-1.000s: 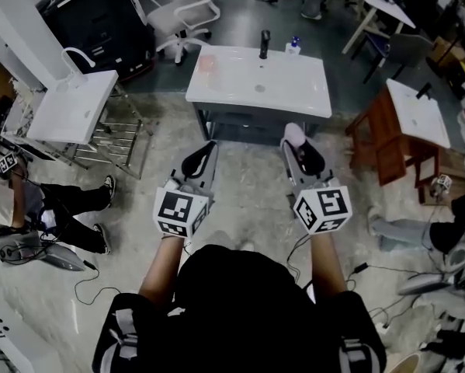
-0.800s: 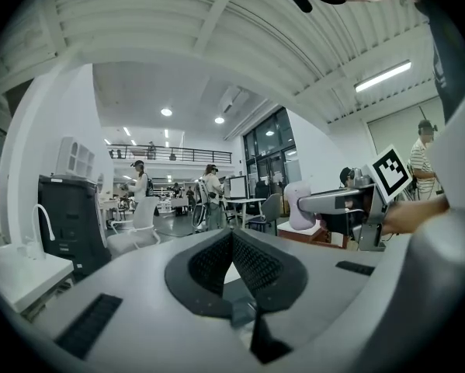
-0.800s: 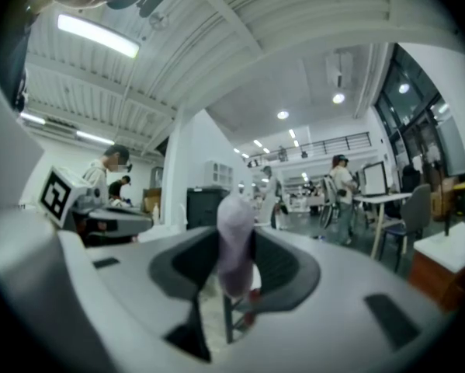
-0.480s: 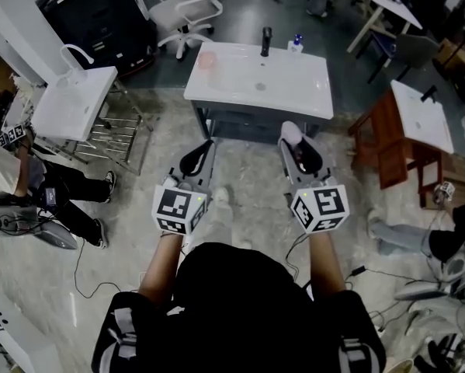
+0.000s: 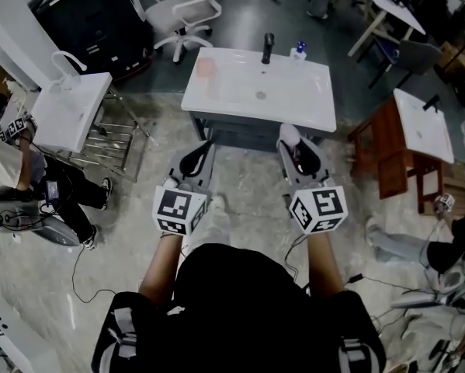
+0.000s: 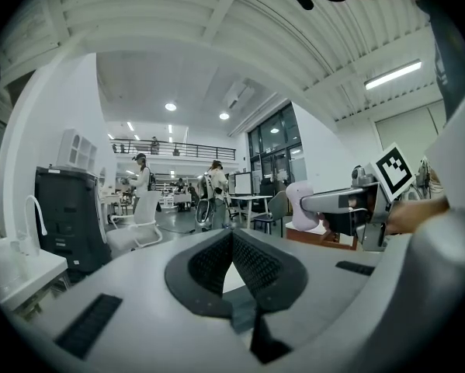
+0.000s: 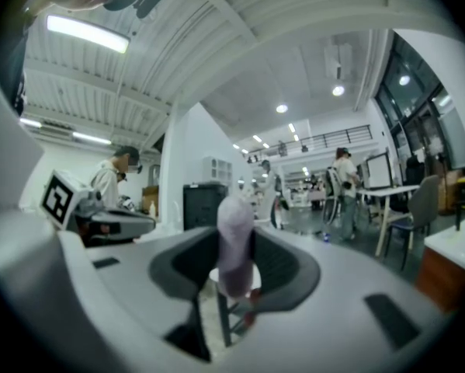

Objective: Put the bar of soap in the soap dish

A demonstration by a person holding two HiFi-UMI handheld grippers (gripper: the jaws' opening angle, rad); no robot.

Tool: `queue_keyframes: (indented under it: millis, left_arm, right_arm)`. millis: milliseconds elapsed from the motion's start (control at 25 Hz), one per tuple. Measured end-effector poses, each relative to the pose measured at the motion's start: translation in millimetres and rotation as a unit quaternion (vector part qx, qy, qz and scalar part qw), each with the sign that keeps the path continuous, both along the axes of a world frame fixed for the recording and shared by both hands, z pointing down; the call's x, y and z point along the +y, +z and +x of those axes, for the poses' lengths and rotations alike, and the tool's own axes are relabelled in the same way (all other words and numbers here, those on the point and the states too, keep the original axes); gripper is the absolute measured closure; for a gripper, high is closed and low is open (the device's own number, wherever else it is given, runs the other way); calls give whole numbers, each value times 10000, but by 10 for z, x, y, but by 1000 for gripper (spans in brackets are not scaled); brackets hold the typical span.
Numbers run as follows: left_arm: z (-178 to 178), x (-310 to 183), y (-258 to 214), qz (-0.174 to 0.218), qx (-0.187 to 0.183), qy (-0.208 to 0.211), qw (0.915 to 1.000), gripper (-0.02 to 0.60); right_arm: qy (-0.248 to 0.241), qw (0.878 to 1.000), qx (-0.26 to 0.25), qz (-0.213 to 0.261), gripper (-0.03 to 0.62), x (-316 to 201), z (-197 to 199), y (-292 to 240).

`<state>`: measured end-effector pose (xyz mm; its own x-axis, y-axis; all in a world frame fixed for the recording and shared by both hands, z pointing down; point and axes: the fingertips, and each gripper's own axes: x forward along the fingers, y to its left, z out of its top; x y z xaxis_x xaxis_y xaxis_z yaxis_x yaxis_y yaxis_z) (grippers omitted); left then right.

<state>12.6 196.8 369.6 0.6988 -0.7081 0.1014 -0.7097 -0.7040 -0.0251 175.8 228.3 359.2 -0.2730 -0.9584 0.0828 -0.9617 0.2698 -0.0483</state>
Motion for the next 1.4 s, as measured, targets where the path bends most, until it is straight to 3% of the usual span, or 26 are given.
queue_keyframes:
  millis: [800,1400]
  left_arm:
    - [-292,-2009,125,-296,-19,119,9995,557]
    - [-616,-3014,234,-352,0,132,9993,557]
  right_arm:
    - [10,9996,-11,-269,431,-2003,-414,78]
    - [-84,9988,96,-473,431,-2999,-813,220]
